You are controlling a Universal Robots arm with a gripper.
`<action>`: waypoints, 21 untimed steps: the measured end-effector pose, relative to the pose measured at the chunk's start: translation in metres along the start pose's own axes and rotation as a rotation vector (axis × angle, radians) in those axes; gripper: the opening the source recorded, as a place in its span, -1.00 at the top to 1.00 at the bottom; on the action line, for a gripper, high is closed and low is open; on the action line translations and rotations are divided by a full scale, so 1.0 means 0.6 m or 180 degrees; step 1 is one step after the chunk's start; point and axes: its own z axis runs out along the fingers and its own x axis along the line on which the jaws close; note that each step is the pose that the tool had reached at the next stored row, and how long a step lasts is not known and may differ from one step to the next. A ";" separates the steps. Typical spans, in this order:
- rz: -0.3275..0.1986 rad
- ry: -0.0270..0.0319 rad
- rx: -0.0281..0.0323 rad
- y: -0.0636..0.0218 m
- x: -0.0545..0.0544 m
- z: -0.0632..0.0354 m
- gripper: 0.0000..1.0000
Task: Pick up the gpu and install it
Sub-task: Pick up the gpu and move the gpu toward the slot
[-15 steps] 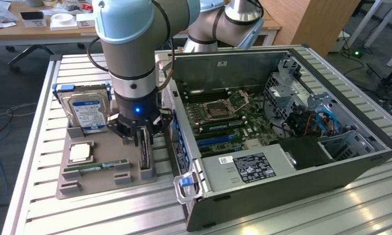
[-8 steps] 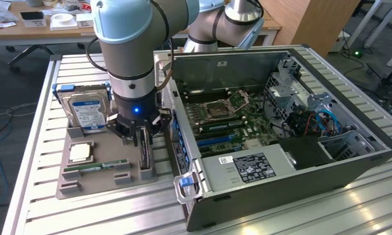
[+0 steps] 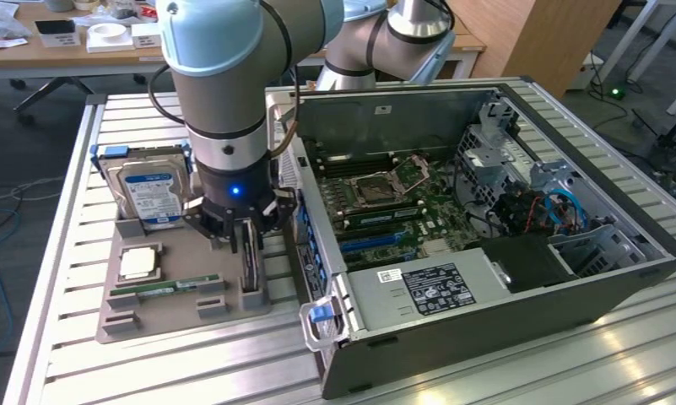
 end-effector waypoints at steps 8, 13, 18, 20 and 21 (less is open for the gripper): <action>0.0000 0.0000 0.0000 0.000 -0.002 0.000 0.17; 0.0000 0.0000 0.0000 0.000 -0.002 0.000 0.17; 0.0000 0.0000 0.0000 0.000 -0.002 0.000 0.33; 0.0000 0.0000 0.0000 0.000 -0.002 0.000 0.33; 0.0000 0.0000 0.0000 0.000 -0.002 0.000 0.33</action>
